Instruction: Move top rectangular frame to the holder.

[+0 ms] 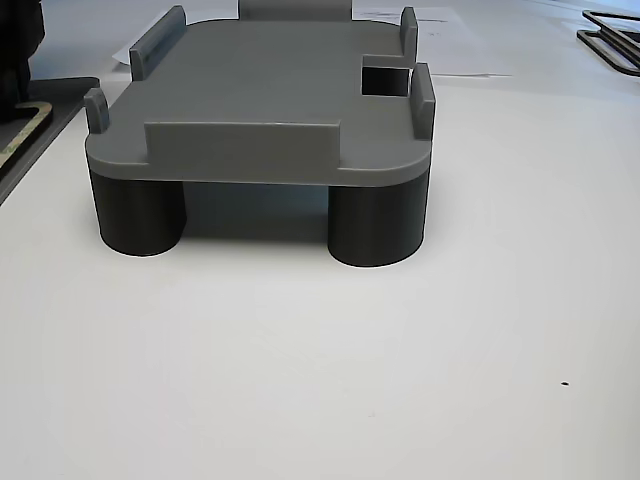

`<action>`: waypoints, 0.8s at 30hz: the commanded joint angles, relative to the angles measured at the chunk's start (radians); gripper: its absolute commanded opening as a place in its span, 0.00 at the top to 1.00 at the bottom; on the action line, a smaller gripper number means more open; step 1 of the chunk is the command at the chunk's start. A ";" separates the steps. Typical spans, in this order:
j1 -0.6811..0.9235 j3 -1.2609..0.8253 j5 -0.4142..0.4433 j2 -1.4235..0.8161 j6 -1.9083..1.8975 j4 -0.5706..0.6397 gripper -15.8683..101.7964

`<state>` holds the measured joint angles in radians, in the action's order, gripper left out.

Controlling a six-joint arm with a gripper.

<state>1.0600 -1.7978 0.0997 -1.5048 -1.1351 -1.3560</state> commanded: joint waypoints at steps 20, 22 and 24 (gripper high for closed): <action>-0.020 0.041 0.017 -0.034 -0.009 -0.002 0.02; -0.020 0.084 0.031 -0.040 -0.009 -0.046 0.02; -0.020 0.130 0.041 -0.060 -0.011 -0.097 0.02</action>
<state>1.0600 -1.7319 0.1350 -1.5232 -1.1428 -1.4113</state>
